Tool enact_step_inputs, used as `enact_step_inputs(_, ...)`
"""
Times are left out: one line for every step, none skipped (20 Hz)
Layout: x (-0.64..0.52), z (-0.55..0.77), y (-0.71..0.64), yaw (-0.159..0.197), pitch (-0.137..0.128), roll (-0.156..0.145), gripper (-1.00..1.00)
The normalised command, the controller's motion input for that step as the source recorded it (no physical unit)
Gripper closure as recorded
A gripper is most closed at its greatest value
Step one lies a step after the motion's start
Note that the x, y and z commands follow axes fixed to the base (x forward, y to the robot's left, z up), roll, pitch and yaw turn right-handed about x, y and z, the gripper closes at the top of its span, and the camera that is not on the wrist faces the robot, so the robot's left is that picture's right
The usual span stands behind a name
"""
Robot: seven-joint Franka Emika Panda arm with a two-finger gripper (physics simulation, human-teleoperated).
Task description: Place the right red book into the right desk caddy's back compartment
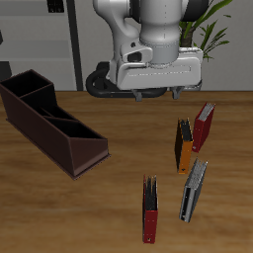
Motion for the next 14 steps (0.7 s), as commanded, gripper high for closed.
enact_step_inputs(0.41, -0.08, 0.01, -0.164, 0.069, -0.052, -1.0)
enact_step_inputs(0.33, -0.03, 0.16, 0.016, 0.036, 0.082, -1.0)
enact_step_inputs(0.4, 0.01, 0.03, 0.014, -0.024, -0.07, -1.0)
enact_step_inputs(0.46, 0.01, -0.07, -0.077, 0.009, -0.118, -1.0)
enact_step_inputs(0.44, 0.16, -0.01, 0.054, -0.046, 0.015, -1.0)
enact_step_inputs(0.02, -0.02, -0.04, 0.0, 0.0, 0.0, -1.0)
enact_step_inputs(0.26, 0.12, -0.11, -0.074, -0.01, -0.047, -1.0)
enact_step_inputs(0.35, 0.19, -0.07, 0.064, -0.088, -0.003, -1.0)
enact_step_inputs(0.48, 0.02, -0.18, 0.023, 0.056, -0.036, -1.0)
enact_step_inputs(0.45, 0.09, -0.28, 0.012, -0.018, -0.041, -1.0)
enact_step_inputs(0.54, -0.04, -0.17, -0.065, 0.071, 0.049, -1.0)
enact_step_inputs(0.64, 0.03, -0.39, 0.063, -0.01, -0.066, -1.0)
enact_step_inputs(0.44, -0.01, -0.17, 0.061, -0.016, 0.072, -1.0)
enact_step_inputs(0.0, 0.0, 0.0, 0.0, 0.0, 0.0, -1.0)
